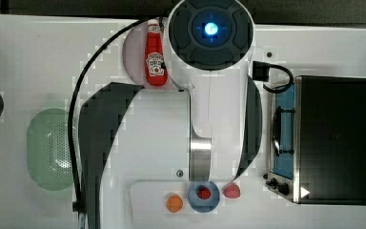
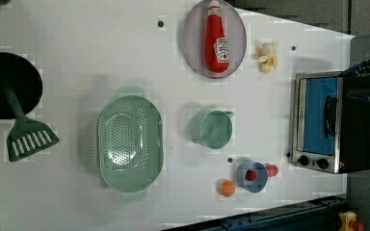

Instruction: Drag strainer forwards.

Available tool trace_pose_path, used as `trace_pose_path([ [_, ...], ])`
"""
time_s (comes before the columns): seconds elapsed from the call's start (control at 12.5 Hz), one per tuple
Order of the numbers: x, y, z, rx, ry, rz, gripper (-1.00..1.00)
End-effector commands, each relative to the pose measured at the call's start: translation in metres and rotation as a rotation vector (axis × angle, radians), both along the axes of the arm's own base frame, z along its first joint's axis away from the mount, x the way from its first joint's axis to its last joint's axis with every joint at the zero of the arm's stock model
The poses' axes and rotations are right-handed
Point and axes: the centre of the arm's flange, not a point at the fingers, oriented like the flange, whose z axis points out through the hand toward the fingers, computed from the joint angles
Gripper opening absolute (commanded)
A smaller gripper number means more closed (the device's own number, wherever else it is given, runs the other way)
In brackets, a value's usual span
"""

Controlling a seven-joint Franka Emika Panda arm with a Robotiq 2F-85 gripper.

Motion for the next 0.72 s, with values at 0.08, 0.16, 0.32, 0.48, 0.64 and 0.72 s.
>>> trace_pose_path([
  [0.08, -0.096, -0.014, 0.056, 0.027, -0.014, -0.008, 0.58],
  [0.16, -0.096, -0.013, 0.055, 0.027, -0.012, -0.005, 0.8],
  [0.32, -0.092, 0.001, 0.048, 0.023, 0.002, 0.016, 1.0],
  [0.48, -0.085, 0.028, 0.035, 0.014, 0.027, 0.052, 1.0],
  [0.64, -0.076, 0.068, 0.014, 0.003, 0.051, 0.06, 1.0],
  [0.72, -0.072, 0.09, 0.002, -0.002, 0.059, 0.061, 1.0],
])
